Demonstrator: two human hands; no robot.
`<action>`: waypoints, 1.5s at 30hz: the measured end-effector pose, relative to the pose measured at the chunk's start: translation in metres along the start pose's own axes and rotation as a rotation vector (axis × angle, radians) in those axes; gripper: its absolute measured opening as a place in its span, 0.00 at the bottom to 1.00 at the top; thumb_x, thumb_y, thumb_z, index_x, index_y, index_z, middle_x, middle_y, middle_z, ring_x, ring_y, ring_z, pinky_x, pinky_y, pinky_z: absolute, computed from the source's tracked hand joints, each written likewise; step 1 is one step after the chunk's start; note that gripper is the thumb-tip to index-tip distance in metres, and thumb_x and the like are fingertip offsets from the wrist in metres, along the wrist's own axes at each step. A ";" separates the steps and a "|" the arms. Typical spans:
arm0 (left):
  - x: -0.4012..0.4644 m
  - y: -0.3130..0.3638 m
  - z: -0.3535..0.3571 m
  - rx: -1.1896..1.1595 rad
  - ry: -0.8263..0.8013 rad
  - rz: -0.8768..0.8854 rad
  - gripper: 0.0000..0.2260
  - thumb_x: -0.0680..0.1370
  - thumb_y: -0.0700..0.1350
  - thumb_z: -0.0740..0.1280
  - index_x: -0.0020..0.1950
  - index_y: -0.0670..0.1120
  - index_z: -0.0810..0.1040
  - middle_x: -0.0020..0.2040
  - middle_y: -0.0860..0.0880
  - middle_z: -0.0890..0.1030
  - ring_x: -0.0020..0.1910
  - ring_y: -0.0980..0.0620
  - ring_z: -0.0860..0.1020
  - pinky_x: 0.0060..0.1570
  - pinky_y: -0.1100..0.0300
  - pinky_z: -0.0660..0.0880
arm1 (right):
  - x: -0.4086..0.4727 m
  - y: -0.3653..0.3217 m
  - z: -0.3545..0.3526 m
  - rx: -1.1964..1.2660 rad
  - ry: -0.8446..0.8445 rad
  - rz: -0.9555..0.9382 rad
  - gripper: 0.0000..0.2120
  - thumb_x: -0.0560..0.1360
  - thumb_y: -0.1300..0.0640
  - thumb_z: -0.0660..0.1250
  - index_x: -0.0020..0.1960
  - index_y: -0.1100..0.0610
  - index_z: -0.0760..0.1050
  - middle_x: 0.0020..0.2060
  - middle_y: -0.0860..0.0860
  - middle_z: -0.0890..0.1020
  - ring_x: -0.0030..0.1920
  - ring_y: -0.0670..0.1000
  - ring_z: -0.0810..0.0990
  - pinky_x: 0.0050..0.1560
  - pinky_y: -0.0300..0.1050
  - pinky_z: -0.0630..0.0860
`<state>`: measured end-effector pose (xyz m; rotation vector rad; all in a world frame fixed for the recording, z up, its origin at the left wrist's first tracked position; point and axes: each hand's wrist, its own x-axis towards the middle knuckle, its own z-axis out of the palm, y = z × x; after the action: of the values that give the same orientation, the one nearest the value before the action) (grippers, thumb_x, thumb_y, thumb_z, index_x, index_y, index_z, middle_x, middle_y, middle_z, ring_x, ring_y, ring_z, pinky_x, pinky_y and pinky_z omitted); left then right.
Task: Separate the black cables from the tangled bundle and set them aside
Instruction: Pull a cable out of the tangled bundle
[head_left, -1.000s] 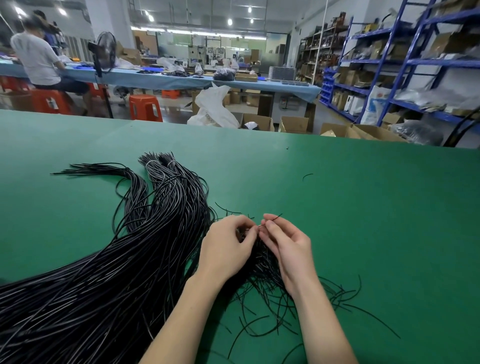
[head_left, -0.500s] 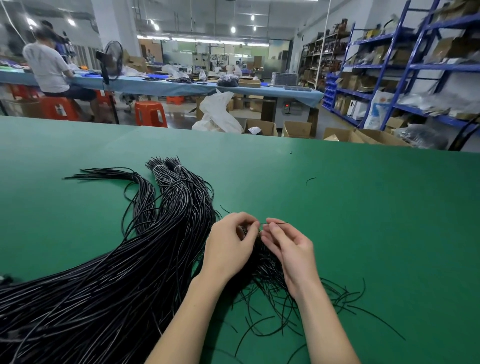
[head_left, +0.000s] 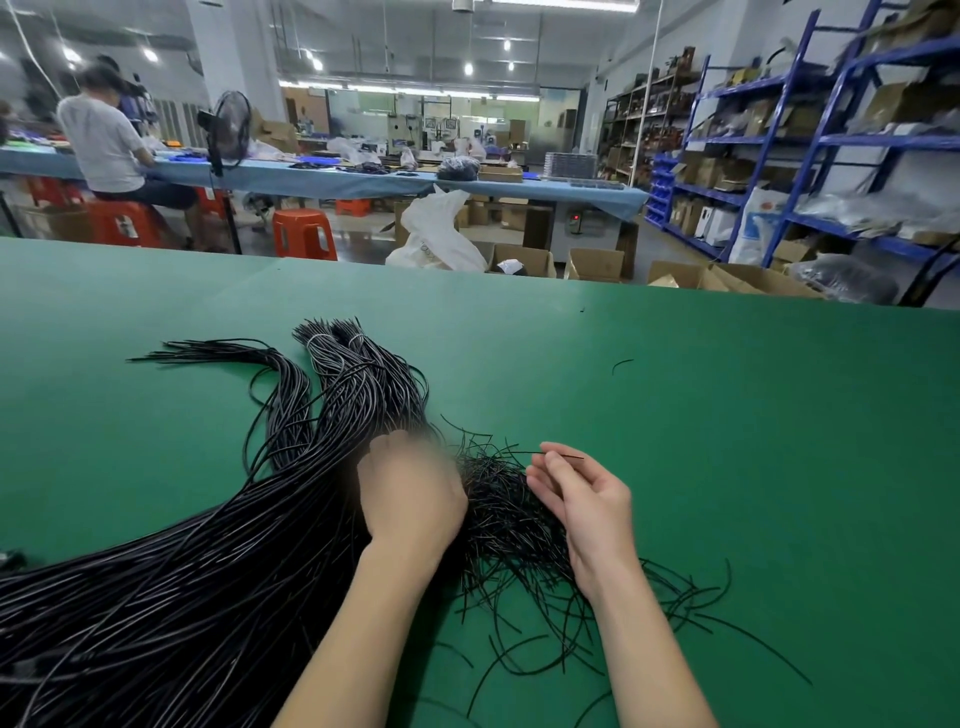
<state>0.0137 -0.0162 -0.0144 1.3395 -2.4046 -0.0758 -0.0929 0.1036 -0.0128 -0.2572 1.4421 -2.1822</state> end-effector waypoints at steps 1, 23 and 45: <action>0.000 -0.001 0.000 0.004 0.000 -0.003 0.20 0.82 0.57 0.57 0.65 0.48 0.77 0.70 0.48 0.72 0.71 0.46 0.64 0.68 0.52 0.62 | 0.000 0.000 0.000 -0.003 -0.002 0.001 0.06 0.80 0.67 0.68 0.50 0.63 0.83 0.40 0.53 0.88 0.43 0.50 0.87 0.44 0.38 0.83; 0.004 0.009 -0.012 -0.097 -0.119 -0.061 0.18 0.84 0.53 0.55 0.61 0.49 0.81 0.67 0.48 0.74 0.66 0.44 0.68 0.65 0.48 0.62 | -0.002 0.008 0.003 -0.770 0.103 -0.363 0.07 0.77 0.51 0.71 0.41 0.43 0.81 0.40 0.37 0.84 0.50 0.42 0.81 0.58 0.48 0.78; 0.012 0.013 -0.021 -1.138 0.049 -0.362 0.11 0.76 0.40 0.67 0.43 0.53 0.86 0.35 0.55 0.84 0.27 0.62 0.74 0.30 0.71 0.69 | -0.011 0.013 -0.003 -0.808 0.132 -0.498 0.06 0.76 0.46 0.70 0.41 0.38 0.79 0.41 0.30 0.81 0.55 0.36 0.73 0.52 0.38 0.69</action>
<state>0.0050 -0.0160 0.0116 1.0922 -1.5166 -1.2555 -0.0809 0.1079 -0.0248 -0.8333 2.5006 -1.8449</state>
